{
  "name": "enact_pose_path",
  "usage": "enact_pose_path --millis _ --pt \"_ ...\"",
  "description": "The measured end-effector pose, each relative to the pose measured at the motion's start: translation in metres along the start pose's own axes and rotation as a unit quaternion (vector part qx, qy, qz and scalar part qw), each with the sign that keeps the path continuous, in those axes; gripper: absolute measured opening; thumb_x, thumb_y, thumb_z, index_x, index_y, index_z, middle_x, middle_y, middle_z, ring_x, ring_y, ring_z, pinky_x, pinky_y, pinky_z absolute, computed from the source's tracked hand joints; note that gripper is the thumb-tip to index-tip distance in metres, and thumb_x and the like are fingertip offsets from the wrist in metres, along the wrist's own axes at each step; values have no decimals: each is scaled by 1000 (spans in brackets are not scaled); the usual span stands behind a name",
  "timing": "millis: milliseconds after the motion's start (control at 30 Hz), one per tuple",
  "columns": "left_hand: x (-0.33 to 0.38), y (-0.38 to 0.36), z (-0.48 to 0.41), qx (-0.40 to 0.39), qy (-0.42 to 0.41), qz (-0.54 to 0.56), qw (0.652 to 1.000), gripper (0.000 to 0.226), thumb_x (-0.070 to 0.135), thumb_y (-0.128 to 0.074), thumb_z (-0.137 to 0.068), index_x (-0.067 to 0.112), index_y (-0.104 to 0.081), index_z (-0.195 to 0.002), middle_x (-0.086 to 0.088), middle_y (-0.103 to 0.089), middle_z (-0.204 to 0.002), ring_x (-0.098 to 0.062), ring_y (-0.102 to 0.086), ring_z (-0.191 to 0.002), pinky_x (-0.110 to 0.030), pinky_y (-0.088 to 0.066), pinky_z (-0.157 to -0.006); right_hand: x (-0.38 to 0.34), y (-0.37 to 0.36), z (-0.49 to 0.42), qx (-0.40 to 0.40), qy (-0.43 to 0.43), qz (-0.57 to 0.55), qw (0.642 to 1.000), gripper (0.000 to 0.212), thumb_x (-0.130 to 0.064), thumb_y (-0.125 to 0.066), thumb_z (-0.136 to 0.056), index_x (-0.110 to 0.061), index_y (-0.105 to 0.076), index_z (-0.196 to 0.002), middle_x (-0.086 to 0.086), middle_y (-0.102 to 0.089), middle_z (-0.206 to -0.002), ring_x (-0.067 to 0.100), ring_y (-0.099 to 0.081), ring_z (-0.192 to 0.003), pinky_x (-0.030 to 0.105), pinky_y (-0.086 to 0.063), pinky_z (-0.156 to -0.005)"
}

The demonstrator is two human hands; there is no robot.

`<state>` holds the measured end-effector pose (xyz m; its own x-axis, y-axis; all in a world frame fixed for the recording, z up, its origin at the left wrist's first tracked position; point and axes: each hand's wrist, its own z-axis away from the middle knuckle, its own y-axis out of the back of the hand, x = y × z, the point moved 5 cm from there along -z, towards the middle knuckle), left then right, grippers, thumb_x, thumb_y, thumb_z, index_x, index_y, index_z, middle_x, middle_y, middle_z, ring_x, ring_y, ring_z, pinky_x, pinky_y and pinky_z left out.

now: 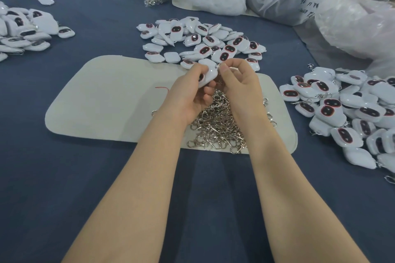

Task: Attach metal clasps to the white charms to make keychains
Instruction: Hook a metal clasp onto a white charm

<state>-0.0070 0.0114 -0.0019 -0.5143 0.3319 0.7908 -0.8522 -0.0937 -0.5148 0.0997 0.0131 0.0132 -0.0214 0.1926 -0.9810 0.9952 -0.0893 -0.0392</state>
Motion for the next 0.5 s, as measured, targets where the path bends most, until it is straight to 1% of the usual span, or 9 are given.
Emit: enact_pose_path --millis 167,233,267,300,333,400,433,467,500 --pt "1 0 -2 17 -30 -43 998 19 19 -48 -92 11 -55 -76 3 -49 -49 -5 -38 -36 -12 -29 -35 1 2 -2 -14 -19 -43 999 10 -7 -54 -95 -11 -58 -86 -1 -58 -70 10 -52 -61 22 -45 -62" --pt "3 2 -2 44 -61 -65 995 19 18 -49 -92 10 -56 -76 3 -51 -47 -5 -40 -36 -13 -31 -35 1 2 -2 -26 -14 -15 999 13 -7 -55 -94 -13 -58 -83 -3 -58 -67 9 -51 -61 20 -45 -60" --pt "5 4 -1 66 -92 -100 989 18 18 -50 -92 10 -57 -77 3 -53 -48 -5 -43 -37 -15 -34 -36 0 3 -2 -29 -11 15 999 14 -7 -56 -94 -14 -58 -82 -5 -58 -65 7 -51 -60 20 -46 -60" --pt "8 6 -1 91 -134 -152 975 17 19 -52 -92 11 -57 -78 2 -56 -51 -6 -47 -39 -18 -39 -38 0 4 -2 -30 -7 52 998 15 -9 -57 -94 -16 -58 -81 -6 -58 -64 6 -52 -59 21 -47 -61" --pt "11 7 1 112 -183 -213 953 15 21 -54 -92 11 -57 -81 0 -59 -57 -9 -52 -42 -22 -44 -42 1 5 -2 -31 -4 90 995 15 -11 -58 -93 -17 -58 -80 -7 -58 -63 4 -52 -58 23 -47 -62" --pt "17 4 6 135 -281 -327 892 14 25 -57 -92 12 -54 -86 -1 -60 -69 -16 -60 -56 -29 -50 -54 2 8 -3 -26 4 154 988 16 -15 -59 -93 -21 -57 -78 -6 -59 -64 6 -53 -58 29 -48 -65" --pt "19 1 9 138 -321 -375 859 16 27 -57 -92 13 -52 -87 2 -57 -70 -14 -59 -60 -25 -48 -57 2 9 -4 -23 6 178 984 17 -16 -59 -93 -22 -56 -77 -6 -59 -64 9 -53 -59 31 -47 -64" --pt "20 -1 11 139 -351 -415 828 17 29 -57 -92 15 -50 -86 6 -53 -69 -8 -53 -59 -17 -42 -56 3 10 -4 -21 5 198 980 18 -18 -59 -93 -23 -56 -76 -5 -59 -65 11 -52 -60 29 -45 -62" --pt "21 -2 13 138 -374 -443 803 18 29 -57 -92 15 -47 -85 10 -48 -67 -4 -47 -57 -13 -36 -53 3 10 -5 -21 2 212 977 18 -19 -58 -93 -24 -55 -76 -5 -59 -64 12 -52 -60 28 -42 -60"
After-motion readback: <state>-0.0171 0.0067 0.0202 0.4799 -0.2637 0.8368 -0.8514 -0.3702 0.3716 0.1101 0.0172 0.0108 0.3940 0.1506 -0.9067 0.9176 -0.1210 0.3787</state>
